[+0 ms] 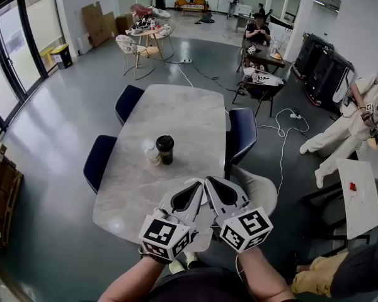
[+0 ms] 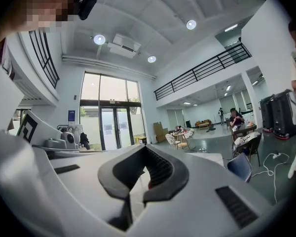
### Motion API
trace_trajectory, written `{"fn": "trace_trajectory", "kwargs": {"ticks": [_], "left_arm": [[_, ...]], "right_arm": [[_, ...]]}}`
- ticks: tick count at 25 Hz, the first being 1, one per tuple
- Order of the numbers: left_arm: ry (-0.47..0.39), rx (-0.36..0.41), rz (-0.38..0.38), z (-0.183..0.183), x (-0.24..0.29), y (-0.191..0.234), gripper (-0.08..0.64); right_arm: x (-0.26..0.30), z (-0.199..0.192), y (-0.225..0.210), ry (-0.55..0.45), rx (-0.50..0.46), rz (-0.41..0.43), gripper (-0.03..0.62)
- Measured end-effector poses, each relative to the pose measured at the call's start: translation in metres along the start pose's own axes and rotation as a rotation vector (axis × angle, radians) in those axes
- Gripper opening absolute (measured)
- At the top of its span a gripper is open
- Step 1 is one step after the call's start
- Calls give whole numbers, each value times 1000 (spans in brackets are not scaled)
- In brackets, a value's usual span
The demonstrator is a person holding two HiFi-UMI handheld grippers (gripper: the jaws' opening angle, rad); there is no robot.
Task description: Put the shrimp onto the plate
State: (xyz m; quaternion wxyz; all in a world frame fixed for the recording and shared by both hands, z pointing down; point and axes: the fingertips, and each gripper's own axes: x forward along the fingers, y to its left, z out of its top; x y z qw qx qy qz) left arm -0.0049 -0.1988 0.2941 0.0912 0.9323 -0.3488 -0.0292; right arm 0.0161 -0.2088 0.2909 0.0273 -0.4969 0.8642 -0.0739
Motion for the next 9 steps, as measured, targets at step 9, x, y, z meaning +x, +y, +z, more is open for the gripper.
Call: {"fn": "trace_trajectory", "kwargs": {"ticks": [9], "left_arm": [[-6,-1,11,0,-3,1,6]], "right_arm": [[-1,-1,3,0,-13,5,0]]}}
